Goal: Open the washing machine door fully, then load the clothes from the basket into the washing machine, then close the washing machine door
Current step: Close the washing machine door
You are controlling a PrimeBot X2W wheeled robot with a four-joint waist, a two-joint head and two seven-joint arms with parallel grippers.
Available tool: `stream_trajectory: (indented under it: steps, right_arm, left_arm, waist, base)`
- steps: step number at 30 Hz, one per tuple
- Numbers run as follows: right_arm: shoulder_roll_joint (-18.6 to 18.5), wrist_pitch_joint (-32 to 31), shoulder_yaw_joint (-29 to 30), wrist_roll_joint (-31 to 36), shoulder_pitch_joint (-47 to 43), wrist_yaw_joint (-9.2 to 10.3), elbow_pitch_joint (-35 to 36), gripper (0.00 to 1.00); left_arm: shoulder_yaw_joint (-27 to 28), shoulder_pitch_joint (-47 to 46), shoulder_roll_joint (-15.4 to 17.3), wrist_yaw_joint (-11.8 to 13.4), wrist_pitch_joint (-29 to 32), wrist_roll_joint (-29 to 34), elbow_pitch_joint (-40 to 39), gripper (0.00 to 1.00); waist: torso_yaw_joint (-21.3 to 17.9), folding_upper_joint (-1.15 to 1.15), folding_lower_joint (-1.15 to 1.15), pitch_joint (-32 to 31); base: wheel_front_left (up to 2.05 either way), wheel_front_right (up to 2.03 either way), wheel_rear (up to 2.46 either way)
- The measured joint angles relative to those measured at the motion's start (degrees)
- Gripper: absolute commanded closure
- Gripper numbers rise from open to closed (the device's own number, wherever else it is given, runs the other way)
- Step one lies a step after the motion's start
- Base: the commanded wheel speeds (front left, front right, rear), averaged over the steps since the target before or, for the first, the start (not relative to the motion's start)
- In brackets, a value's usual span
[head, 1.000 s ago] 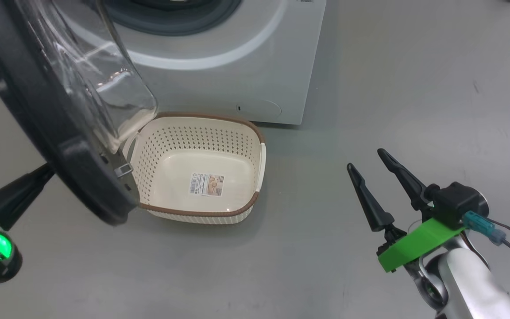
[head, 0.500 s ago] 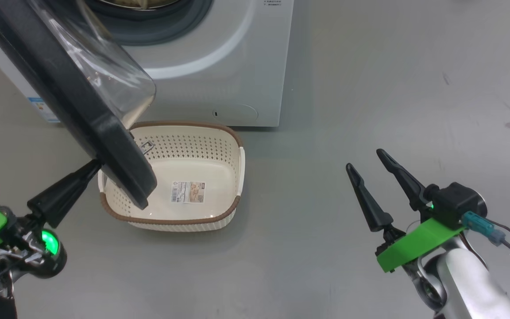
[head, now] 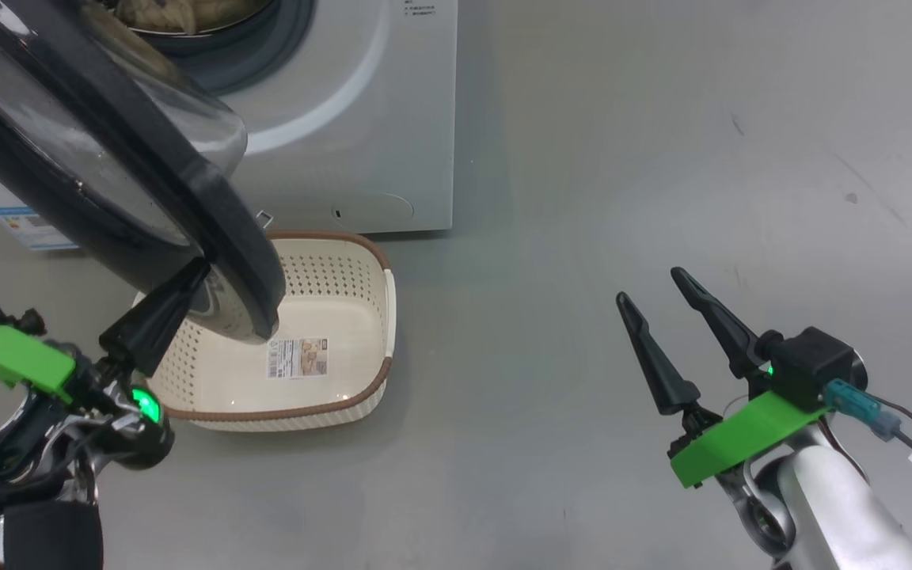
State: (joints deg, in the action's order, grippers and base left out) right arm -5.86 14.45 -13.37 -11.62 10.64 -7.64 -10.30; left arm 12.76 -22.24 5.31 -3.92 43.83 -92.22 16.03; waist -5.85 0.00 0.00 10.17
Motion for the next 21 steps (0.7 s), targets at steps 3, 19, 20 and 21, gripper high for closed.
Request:
stream_trajectory:
  steps: [3, 19, 20, 21]
  right_arm:
    - [0.3, 0.0, 0.3, 0.0, 0.0, 0.00, 0.1, 0.00]
    - [1.0, 0.0, 1.9, -0.1, 0.0, 0.00, 0.1, 0.00]
    - [1.0, 0.0, 2.0, -0.1, 0.0, 0.00, 0.0, 0.00]
    - [1.0, 0.0, 2.0, -0.1, 0.0, 0.00, 0.0, 0.00]
  left_arm:
    - [-0.3, -1.9, -0.9, -0.6, -1.6, 1.2, 1.3, 1.00]
    - [-3.1, -9.5, -3.0, -3.1, -17.7, 6.5, 9.5, 1.00]
    - [-3.6, -9.8, -3.1, -3.1, -18.7, 6.5, 9.5, 1.00]
    - [-3.6, -9.8, -3.1, -3.1, -18.7, 6.5, 9.5, 1.00]
  waist:
    - [-0.7, 0.00, 0.00, 0.5]
    - [-5.3, 0.00, 0.00, 2.0]
    - [-5.6, 0.00, 0.00, 2.0]
    - [-5.6, 0.00, 0.00, 2.0]
  base:
    - [0.00, 0.00, 0.00]
    - [0.00, 0.00, 0.00]
    - [0.00, 0.00, 0.00]
    - [0.00, 0.00, 0.00]
